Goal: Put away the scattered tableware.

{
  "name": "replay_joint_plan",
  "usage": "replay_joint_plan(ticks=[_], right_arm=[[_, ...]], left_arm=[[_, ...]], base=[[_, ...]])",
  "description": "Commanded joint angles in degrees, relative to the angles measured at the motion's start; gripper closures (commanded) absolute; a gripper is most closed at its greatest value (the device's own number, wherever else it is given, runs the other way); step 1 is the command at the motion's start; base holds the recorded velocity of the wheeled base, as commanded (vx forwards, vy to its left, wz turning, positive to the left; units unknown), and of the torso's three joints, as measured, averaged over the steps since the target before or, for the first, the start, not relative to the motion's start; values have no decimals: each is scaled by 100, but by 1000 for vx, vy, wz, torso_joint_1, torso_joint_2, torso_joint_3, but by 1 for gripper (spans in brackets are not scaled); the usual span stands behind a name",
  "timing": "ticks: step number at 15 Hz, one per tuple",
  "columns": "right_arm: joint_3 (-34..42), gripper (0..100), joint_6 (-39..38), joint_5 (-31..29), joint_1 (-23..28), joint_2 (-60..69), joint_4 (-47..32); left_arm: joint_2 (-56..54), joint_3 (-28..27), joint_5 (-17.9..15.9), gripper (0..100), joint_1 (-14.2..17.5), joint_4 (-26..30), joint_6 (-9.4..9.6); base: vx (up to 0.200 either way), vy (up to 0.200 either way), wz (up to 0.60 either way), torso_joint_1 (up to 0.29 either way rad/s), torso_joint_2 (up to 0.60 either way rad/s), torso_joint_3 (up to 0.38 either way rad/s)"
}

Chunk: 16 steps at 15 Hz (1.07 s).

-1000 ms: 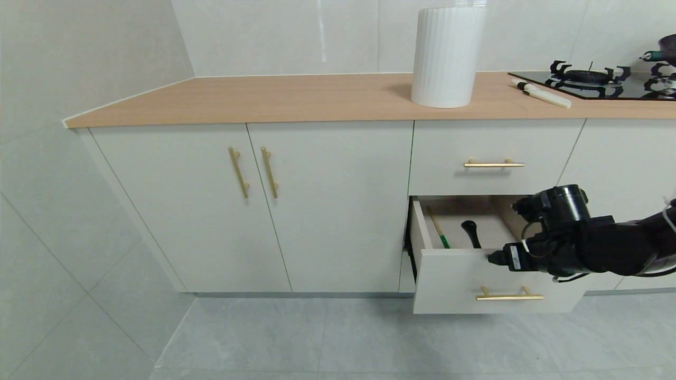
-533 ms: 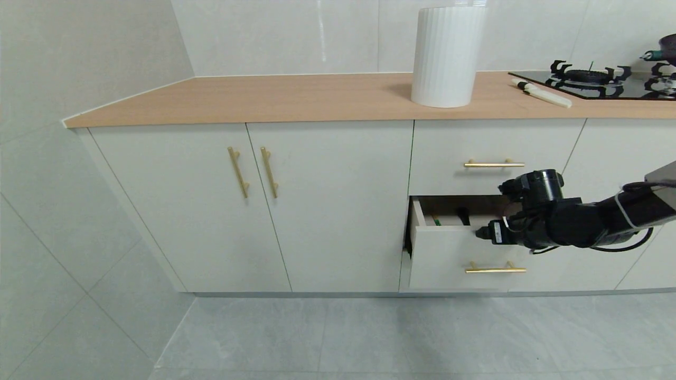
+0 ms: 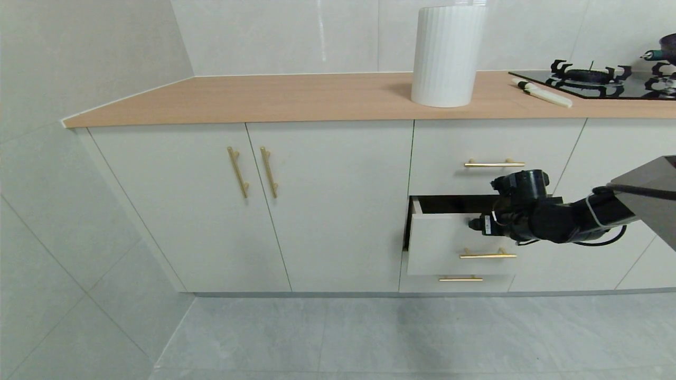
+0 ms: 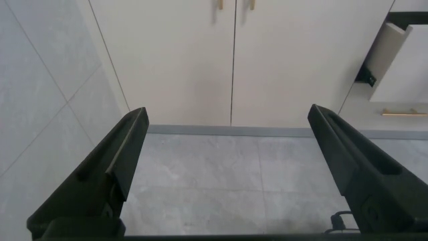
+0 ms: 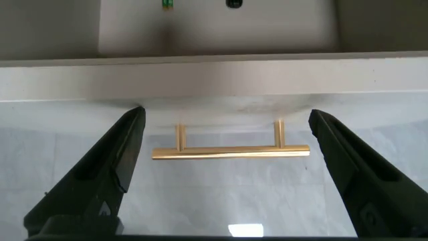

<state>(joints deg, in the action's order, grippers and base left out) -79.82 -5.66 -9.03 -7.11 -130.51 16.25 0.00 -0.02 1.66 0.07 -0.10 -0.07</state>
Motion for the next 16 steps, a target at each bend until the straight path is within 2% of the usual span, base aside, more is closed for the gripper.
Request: replay_joint_plan(ticks=[1,2,3,7,12,16], right_arm=[[-7,0,-6,-28,-1,-291,432],[20,0,-6,-63,-1,-361,783],[20,0,-6,-63,-1,-361,783],[11,0,12,-406,-10,-862,1979],[-165,0,3,-468,-10,-1046,2225],[-596,0,3,-863,-10,-1407,2585]], left_arm=[[9,2,1,0,1,1,-1],[9,2,1,0,1,1,-1],[9,2,1,0,1,1,-1],[9,2,1,0,1,1,-1],[0,2,1,0,1,1,-1],[9,2,1,0,1,1,-1]], base=[[0,0,0,0,0,0],[0,0,0,0,0,0],[0,0,0,0,0,0],[0,0,0,0,0,0],[0,0,0,0,0,0],[0,0,0,0,0,0]])
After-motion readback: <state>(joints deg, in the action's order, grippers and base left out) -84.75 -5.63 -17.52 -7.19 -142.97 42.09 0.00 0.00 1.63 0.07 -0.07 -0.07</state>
